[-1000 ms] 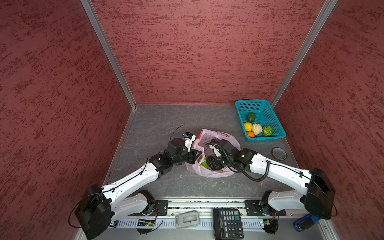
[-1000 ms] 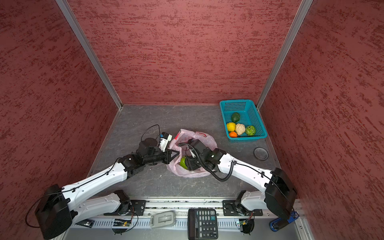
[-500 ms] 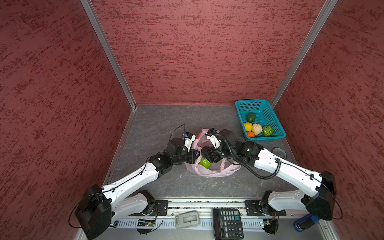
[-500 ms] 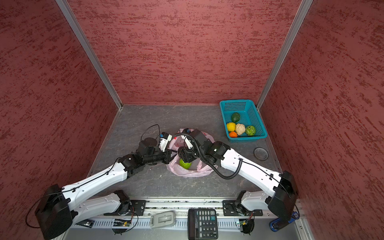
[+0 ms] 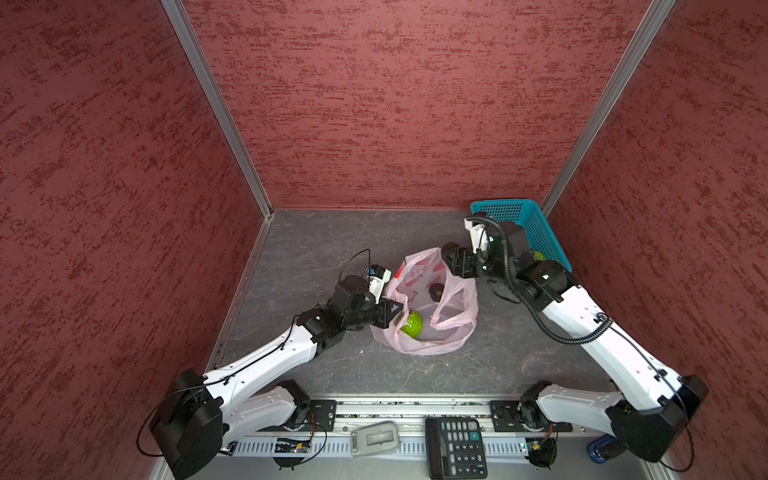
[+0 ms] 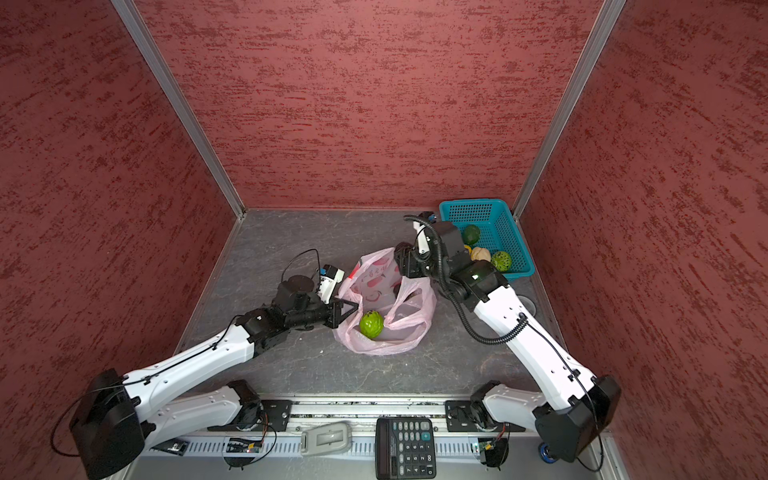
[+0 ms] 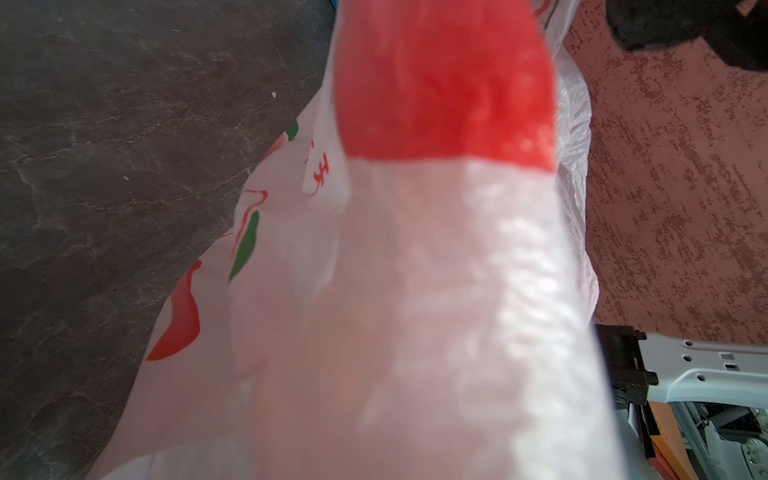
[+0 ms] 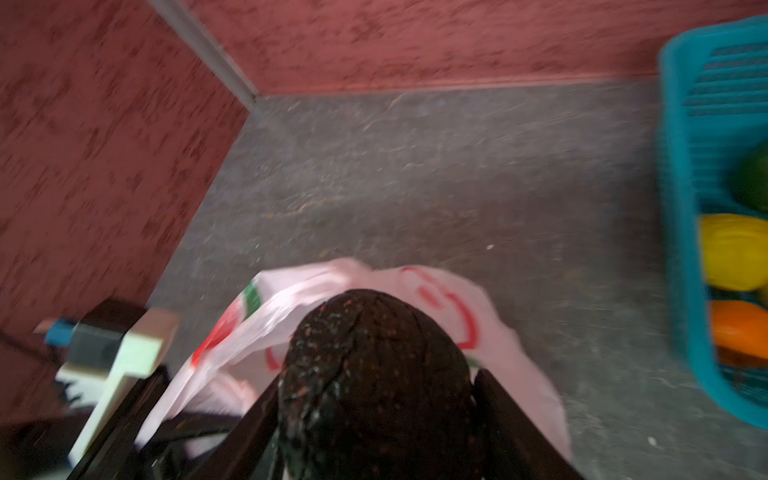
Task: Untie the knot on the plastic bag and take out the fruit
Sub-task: 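Carry the avocado with the right gripper to the teal basket, then lower the avocado into the teal basket and open the right gripper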
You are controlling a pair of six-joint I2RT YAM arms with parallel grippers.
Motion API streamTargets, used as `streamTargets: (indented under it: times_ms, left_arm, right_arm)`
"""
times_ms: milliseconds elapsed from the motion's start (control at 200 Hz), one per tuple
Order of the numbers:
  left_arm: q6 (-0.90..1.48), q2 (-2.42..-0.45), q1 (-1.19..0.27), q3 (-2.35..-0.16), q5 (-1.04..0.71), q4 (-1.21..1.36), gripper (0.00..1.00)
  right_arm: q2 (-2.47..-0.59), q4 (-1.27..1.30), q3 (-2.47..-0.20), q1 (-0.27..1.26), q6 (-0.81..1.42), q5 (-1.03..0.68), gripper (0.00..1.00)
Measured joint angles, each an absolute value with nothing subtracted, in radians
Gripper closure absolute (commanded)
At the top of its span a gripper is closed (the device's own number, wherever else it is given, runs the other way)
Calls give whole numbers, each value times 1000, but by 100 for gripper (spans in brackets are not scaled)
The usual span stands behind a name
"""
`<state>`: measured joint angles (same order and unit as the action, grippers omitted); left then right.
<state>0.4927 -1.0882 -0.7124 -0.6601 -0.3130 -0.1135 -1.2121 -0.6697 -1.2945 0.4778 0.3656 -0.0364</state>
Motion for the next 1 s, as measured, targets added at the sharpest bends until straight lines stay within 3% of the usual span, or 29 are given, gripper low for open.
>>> streamTargets:
  times_ms: [170,316,666,781,897,1002]
  left_arm:
    - [493,-1088,-717,-660,-312,-116,100]
    - [493,-1088,-723,-660,-311,-121,100]
    - [506,-1100,-746,-665,-293,-119,100]
    - [511,-1101,-754,-670,-282,-118,100]
    - [519,-1101,-761,-672,-268,-115,100]
    - [523,-1101,-767,-672,-255,-114,100]
  right_arm:
    - [-1236,-591,-1254,238,385,-16,58]
    - [-1370,-495,-1241,74,397,-19,58]
    - [-1862,-381,-1453,-47,383,-46,56]
    - [-1965,-384,-1541,-56,374,-67,47]
    - [-2028,-397,-1618,-57,365,-80,25]
    - [-2033,-406,-1634,-57,359,-81,17]
